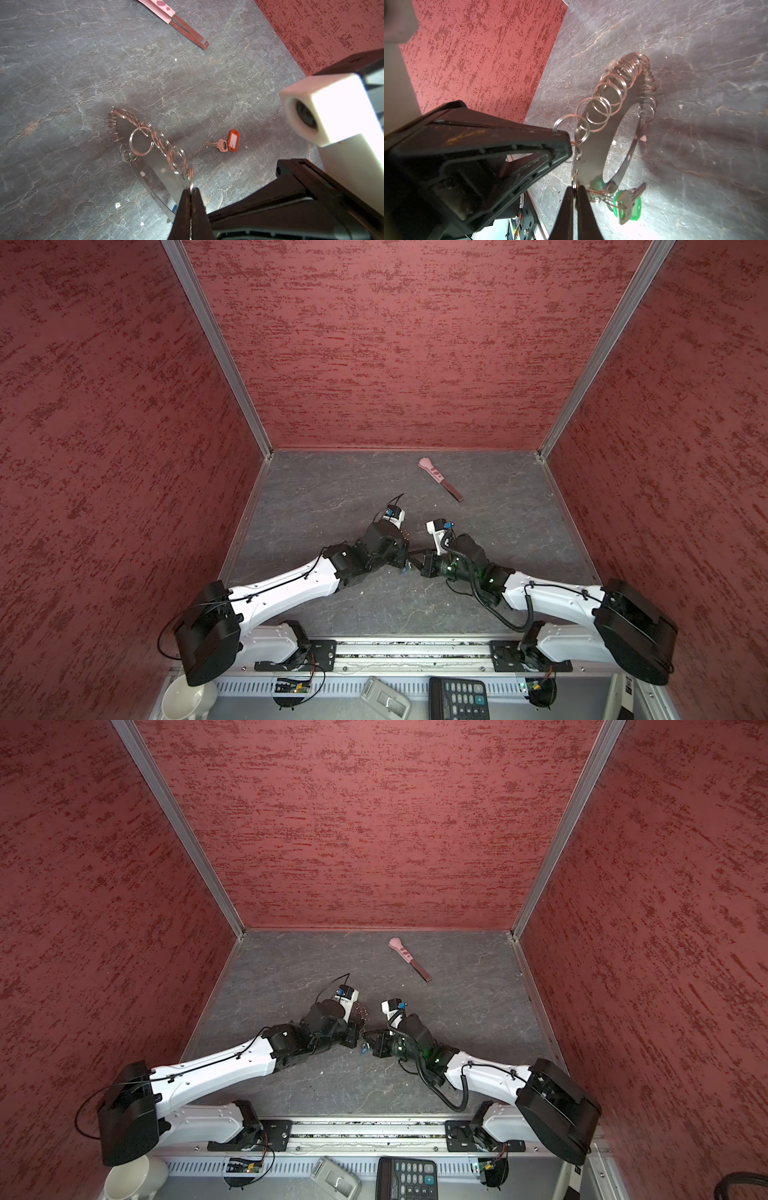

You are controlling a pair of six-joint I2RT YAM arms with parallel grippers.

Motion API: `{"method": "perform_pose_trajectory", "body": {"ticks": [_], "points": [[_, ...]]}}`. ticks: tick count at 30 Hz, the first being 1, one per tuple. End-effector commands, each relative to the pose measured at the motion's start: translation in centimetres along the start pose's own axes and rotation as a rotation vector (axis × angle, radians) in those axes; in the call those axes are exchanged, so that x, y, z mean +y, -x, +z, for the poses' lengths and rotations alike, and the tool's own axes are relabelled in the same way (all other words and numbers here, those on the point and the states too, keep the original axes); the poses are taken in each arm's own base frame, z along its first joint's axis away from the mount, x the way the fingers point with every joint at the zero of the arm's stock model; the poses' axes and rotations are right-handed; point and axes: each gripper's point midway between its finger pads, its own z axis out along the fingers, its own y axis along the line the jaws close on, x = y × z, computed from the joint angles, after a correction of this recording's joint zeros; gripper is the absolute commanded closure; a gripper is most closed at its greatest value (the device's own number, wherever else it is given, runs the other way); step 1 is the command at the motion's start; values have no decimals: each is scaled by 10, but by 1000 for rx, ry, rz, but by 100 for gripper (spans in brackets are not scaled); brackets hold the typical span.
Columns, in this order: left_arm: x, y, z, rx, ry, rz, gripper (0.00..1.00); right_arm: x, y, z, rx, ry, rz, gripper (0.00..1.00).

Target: Put the keys on the keyring

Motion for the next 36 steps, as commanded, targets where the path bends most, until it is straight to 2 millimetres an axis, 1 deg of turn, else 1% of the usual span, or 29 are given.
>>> {"method": "perform_pose_trajectory", "body": {"ticks": [1,5,9,10,11,14,15,16,21,25,28,31,36], "points": [[-6,13,-5,-51,-12,21,100,13,15,-7,-51,15,-15,97],[-6,10,-5,-41,-19,57,100,18,23,-13,-80,16,-24,100],[-7,9,-13,-58,-40,100,100,23,34,-20,-129,14,-2,100],[-8,9,-15,-66,-53,110,96,25,35,-22,-133,19,4,100],[-9,9,-18,-76,-69,120,91,26,37,-23,-138,22,11,100],[-13,10,-28,-115,-112,143,65,27,41,-23,-138,10,48,100],[-14,11,-32,-132,-127,155,61,28,42,-23,-135,9,62,100],[-15,10,-35,-146,-139,168,60,27,42,-22,-132,8,75,100],[-19,10,-52,-274,-212,260,59,25,44,-22,-120,2,161,100],[-25,3,-61,-379,-246,404,61,28,46,-22,-105,2,221,100],[-34,-4,-62,-431,-268,532,66,27,45,-22,-81,-22,261,100],[-39,-2,-60,-458,-264,593,69,28,45,-23,-66,-38,297,100],[-40,2,-48,-469,-207,684,73,30,40,-22,-39,-33,368,100]]}}
